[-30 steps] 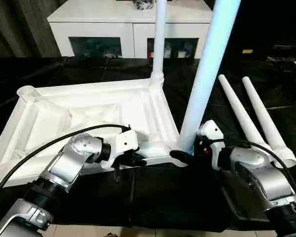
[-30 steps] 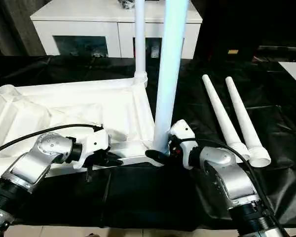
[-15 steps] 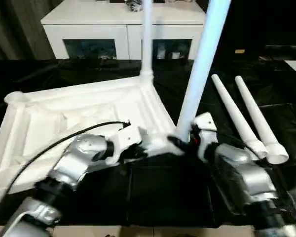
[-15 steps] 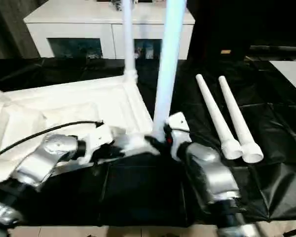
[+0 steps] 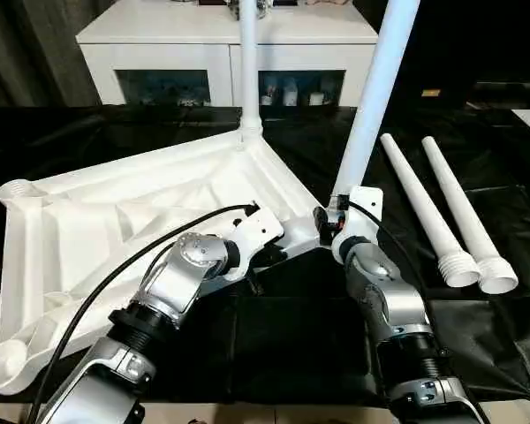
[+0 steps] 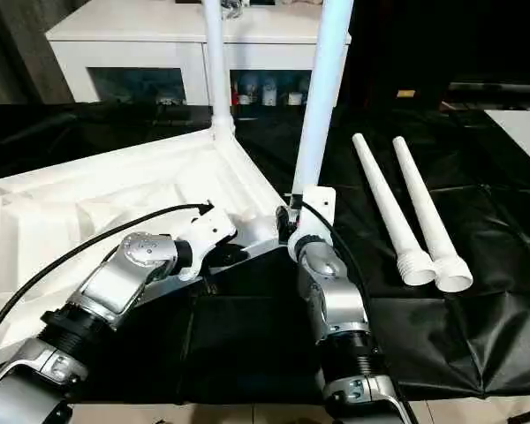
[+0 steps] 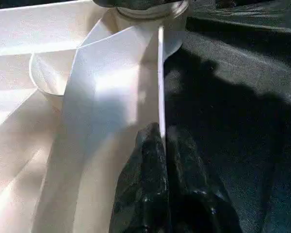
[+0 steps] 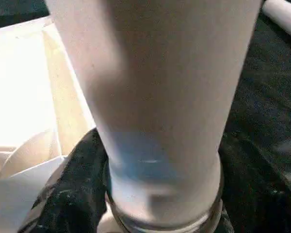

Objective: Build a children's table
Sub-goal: Rotate leg to tighten

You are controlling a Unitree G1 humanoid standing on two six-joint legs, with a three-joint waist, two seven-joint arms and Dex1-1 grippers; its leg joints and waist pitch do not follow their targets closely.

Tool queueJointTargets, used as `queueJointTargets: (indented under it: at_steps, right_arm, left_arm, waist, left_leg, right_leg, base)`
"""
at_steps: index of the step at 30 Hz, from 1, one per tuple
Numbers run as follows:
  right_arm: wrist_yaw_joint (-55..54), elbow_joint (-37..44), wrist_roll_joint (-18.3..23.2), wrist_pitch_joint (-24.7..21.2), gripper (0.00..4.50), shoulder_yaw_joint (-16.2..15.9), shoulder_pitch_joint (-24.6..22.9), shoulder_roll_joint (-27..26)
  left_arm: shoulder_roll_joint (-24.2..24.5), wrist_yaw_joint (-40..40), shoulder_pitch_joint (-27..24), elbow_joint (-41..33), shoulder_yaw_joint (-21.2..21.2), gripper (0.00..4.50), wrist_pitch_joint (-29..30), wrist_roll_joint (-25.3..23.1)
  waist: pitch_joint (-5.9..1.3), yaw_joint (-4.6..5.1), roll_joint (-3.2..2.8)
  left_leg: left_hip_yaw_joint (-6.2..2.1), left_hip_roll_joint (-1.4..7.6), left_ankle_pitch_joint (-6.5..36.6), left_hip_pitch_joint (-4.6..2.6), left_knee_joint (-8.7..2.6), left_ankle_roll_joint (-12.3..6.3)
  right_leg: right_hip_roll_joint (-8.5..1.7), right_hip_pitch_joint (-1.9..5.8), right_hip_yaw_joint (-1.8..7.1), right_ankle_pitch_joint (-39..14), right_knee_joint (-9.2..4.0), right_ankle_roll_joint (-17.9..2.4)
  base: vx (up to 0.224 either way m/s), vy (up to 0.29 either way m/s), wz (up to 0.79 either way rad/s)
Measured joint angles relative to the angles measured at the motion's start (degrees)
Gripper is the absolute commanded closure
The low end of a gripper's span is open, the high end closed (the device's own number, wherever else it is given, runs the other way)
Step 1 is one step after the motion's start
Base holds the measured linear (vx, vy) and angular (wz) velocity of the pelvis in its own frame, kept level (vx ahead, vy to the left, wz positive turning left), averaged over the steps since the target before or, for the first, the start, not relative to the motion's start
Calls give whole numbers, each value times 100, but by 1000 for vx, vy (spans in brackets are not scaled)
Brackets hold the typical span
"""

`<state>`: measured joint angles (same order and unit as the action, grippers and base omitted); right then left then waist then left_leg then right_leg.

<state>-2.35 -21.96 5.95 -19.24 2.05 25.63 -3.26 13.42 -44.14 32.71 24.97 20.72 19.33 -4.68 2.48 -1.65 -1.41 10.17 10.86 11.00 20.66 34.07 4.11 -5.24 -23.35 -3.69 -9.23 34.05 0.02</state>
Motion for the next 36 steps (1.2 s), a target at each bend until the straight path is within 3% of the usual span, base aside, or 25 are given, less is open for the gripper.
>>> queueJointTargets:
  at_steps: [7,15,19,29,36]
  right_arm:
    - [600,462,47,-5,49,-227,-121,484]
    - [3370,1237,447,-146,49,-703,-714,2219]
    - [4385,1386,637,-180,49,-917,-932,2765]
    - [4811,1160,729,-100,49,-964,-754,2743]
    - [4805,826,669,-8,121,-1049,-721,2567]
  left_arm:
    - [156,-41,-63,-174,-14,450,-41,50]
    - [724,-696,-293,-438,-30,450,-334,203]
    - [1084,-1237,-459,-659,-34,450,-404,396]
    - [1269,-1739,-549,-830,5,450,-350,519]
    - [1294,-1761,-552,-839,5,450,-346,528]
  waist:
    - [3,12,-5]
    - [3,-22,-5]
    - [3,-11,-4]
    - [6,-50,2]
    - [6,-49,2]
  left_leg:
    - [0,3,-1,44,-7,-1]
    - [2,9,1,47,-8,-4]
    - [2,12,1,41,-5,-3]
    - [5,10,0,42,5,-3]
    - [5,11,-1,44,6,-4]
  right_leg:
    - [3,-46,-2,2,3,-2]
    - [5,-46,-5,-3,1,3]
    - [6,-45,-4,-2,7,2]
    - [3,-34,0,1,9,-2]
    - [4,-35,-1,0,10,-2]
  base:
    - [0,0,0]
    - [0,0,0]
    - [0,0,0]
    - [0,0,0]
    - [0,0,0]
